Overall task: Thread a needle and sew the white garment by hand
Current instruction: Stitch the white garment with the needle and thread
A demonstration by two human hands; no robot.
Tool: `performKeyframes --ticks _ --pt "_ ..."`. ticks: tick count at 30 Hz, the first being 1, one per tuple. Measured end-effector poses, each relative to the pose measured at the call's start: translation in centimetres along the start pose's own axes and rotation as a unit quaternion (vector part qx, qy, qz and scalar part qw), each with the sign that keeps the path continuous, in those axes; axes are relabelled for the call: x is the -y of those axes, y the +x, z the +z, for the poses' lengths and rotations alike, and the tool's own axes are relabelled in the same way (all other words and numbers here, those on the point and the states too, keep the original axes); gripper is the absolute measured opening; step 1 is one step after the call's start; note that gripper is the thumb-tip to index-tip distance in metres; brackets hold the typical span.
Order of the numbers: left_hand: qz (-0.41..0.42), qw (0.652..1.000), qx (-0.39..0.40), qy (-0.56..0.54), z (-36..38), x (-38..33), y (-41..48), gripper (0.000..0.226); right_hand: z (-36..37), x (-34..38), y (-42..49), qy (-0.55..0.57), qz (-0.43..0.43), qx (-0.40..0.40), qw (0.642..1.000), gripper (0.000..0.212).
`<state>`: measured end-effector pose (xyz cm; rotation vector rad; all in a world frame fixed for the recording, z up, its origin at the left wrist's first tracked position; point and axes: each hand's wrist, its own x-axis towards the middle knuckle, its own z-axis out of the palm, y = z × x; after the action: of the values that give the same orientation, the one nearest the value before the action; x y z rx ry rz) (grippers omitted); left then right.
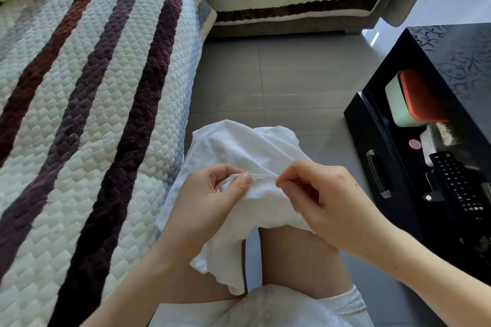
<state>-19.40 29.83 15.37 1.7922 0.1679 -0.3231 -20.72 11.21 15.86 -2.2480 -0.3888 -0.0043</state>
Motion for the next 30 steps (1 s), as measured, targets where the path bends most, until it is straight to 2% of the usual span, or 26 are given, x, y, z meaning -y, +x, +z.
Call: performKeyframes --ticks 5,19,27,30 --pt "0.013 1.0 -0.012 0.005 0.1 0.0 -0.1 0.011 0.5 -0.1 0.2 -0.058 -0.01 -0.03 0.998 0.012" --pt "0.017 1.0 -0.011 0.016 0.0 -0.1 0.0 0.01 0.8 -0.2 0.6 -0.057 -0.01 -0.019 0.998 0.012" --pt "0.113 0.987 0.028 0.111 0.3 -0.7 -0.5 0.013 1.4 0.2 1.2 -0.079 -0.019 -0.007 0.997 0.014" --pt "0.108 0.988 0.028 0.107 0.3 -0.8 -0.5 0.013 1.2 0.3 1.2 -0.058 -0.011 -0.008 0.998 0.013"
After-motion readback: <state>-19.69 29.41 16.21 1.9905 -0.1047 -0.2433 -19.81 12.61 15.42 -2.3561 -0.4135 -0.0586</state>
